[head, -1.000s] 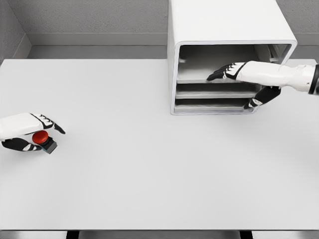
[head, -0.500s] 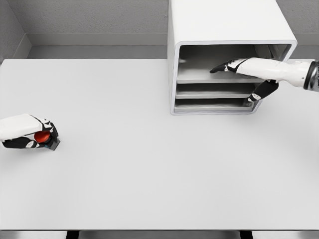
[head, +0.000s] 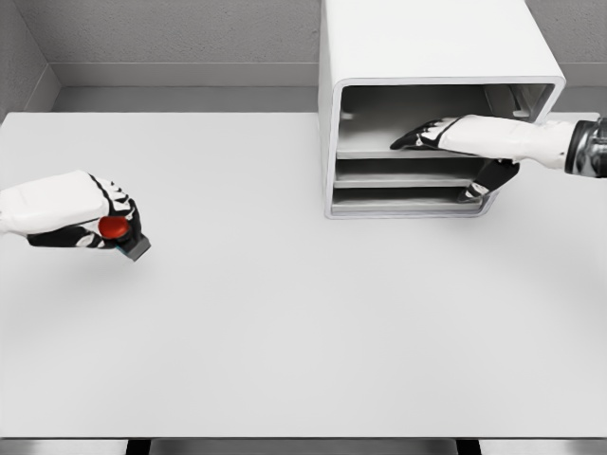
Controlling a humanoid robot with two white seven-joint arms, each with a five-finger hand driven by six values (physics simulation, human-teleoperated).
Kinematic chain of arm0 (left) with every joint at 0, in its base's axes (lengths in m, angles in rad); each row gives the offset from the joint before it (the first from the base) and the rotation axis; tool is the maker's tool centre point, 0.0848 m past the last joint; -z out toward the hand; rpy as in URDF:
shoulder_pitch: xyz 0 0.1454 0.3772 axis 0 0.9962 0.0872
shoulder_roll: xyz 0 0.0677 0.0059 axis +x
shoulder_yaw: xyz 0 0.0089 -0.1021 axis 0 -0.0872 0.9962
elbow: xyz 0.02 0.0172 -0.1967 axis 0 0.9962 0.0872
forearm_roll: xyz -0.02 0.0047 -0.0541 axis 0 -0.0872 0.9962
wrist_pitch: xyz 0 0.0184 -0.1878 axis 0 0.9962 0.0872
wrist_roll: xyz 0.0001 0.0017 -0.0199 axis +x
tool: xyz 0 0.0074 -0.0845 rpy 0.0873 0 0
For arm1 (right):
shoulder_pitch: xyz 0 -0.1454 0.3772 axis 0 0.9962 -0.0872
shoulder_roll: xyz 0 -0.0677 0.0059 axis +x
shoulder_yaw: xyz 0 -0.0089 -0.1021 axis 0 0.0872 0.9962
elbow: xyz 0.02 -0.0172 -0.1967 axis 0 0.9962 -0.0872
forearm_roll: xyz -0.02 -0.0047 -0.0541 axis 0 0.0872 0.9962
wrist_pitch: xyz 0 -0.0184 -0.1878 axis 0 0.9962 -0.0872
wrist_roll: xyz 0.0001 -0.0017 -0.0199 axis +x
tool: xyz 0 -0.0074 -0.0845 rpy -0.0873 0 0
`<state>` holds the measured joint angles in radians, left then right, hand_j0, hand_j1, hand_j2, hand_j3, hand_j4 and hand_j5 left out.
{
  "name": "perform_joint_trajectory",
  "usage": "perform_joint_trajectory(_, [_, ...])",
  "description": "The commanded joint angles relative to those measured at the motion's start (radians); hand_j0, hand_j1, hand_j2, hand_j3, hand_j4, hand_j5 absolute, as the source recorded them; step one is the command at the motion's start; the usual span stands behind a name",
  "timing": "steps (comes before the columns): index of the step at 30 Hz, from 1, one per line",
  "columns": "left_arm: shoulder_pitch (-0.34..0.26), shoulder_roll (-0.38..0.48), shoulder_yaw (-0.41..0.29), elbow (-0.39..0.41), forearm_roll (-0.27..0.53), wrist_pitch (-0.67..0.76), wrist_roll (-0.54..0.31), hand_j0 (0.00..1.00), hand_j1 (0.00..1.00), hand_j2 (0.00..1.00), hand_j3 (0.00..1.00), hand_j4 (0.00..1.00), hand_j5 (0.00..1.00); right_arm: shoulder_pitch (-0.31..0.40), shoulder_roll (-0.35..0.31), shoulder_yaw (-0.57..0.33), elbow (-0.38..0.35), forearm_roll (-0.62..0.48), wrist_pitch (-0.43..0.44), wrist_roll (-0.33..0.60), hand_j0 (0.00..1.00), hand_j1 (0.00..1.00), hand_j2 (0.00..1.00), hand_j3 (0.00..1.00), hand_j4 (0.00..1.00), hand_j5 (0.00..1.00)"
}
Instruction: Slide open multi-storey tabletop storage cabinets and put open load switch and slide close multi-storey tabletop storage cabinets
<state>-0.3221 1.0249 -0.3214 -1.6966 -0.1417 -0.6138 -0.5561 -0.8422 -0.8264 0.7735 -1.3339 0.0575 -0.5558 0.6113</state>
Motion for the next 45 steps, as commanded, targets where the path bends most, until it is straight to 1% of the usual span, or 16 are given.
perform_joint_trajectory(1, [-0.002,0.0,-0.001,-0.044,0.014,0.003,0.002,0.44,0.44,0.44,0.44,0.44,0.44,0.0,-0.002,0.0,-0.01,0.011,0.002,0.0,1.0,1.0,1.0,1.0,1.0,1.0])
perform_joint_trajectory(6, [-0.045,-0.009,-0.01,-0.066,0.019,0.003,0.005,0.44,0.44,0.44,0.44,0.44,0.44,0.002,-0.007,0.003,-0.022,0.025,0.001,0.0,1.0,1.0,1.0,1.0,1.0,1.0])
perform_joint_trajectory(8, [-0.051,-0.012,-0.01,-0.066,0.019,0.003,0.005,0.44,0.44,0.44,0.44,0.44,0.44,0.002,-0.007,0.001,-0.022,0.058,0.002,0.0,1.0,1.0,1.0,1.0,1.0,1.0])
perform_joint_trajectory(11, [-0.064,-0.046,-0.011,-0.066,0.019,0.003,0.005,0.44,0.44,0.44,0.44,0.44,0.44,0.003,-0.008,0.003,-0.027,0.061,0.001,0.0,1.0,1.0,1.0,1.0,1.0,1.0])
perform_joint_trajectory(14, [-0.072,-0.077,-0.011,-0.066,0.016,0.003,0.005,0.44,0.44,0.44,0.44,0.44,0.44,0.005,-0.013,0.003,-0.059,0.071,0.001,0.0,1.0,1.0,1.0,1.0,1.0,1.0])
perform_joint_trajectory(16, [-0.11,-0.085,-0.053,-0.066,0.016,0.003,0.005,0.44,0.44,0.44,0.44,0.44,0.44,0.002,-0.025,0.0,-0.09,0.07,0.001,0.0,1.0,1.0,1.0,1.0,1.0,1.0])
perform_joint_trajectory(19, [-0.132,-0.106,-0.064,-0.066,0.017,0.003,0.005,0.44,0.44,0.44,0.44,0.44,0.44,0.0,-0.046,-0.003,-0.128,0.07,-0.001,0.0,1.0,1.0,1.0,1.0,1.0,1.0])
perform_joint_trajectory(25, [-0.201,-0.14,-0.128,-0.066,0.017,0.003,0.005,0.44,0.44,0.44,0.44,0.44,0.44,0.011,-0.063,-0.002,-0.177,0.071,-0.001,0.0,1.0,1.0,1.0,1.0,1.0,1.0])
perform_joint_trajectory(27, [-0.21,-0.155,-0.136,-0.066,0.017,0.003,0.004,0.44,0.44,0.44,0.44,0.44,0.44,0.008,-0.065,-0.003,-0.176,0.068,0.004,0.0,1.0,1.0,1.0,1.0,1.0,1.0])
perform_joint_trajectory(29, [-0.242,-0.166,-0.168,-0.066,0.016,0.003,0.004,0.44,0.44,0.44,0.44,0.44,0.44,0.002,-0.065,-0.008,-0.16,0.061,0.024,0.0,1.0,1.0,1.0,1.0,1.0,1.0])
perform_joint_trajectory(30, [-0.252,-0.169,-0.183,-0.066,0.014,0.003,0.004,0.44,0.44,0.44,0.44,0.44,0.44,0.0,-0.062,-0.008,-0.151,0.061,0.057,0.0,1.0,1.0,1.0,1.0,1.0,1.0])
perform_joint_trajectory(32, [-0.253,-0.173,-0.185,-0.066,0.014,0.003,0.004,0.44,0.44,0.44,0.44,0.44,0.44,0.002,-0.056,-0.007,-0.111,0.062,0.088,0.0,1.0,1.0,1.0,1.0,1.0,1.0])
perform_joint_trajectory(36, [-0.267,-0.178,-0.185,-0.066,0.017,0.003,0.004,0.44,0.44,0.44,0.44,0.44,0.44,0.005,-0.051,0.001,-0.057,0.07,0.093,0.0,1.0,1.0,1.0,1.0,1.0,1.0])
perform_joint_trajectory(40, [-0.293,-0.2,-0.188,-0.066,0.017,0.003,-0.001,0.44,0.44,0.44,0.44,0.44,0.44,0.006,-0.051,0.003,-0.064,0.104,0.085,0.0,1.0,1.0,1.0,1.0,1.0,1.0])
perform_joint_trajectory(41, [-0.299,-0.203,-0.205,-0.064,0.017,0.003,-0.001,0.44,0.44,0.44,0.44,0.44,0.44,0.006,-0.051,0.003,-0.067,0.108,0.08,0.0,1.0,1.0,1.0,1.0,1.0,1.0])
perform_joint_trajectory(45, [-0.311,-0.203,-0.209,-0.064,0.017,0.003,-0.001,0.44,0.44,0.44,0.44,0.44,0.44,0.008,-0.057,0.004,-0.105,0.108,0.076,0.0,1.0,1.0,1.0,1.0,1.0,1.0])
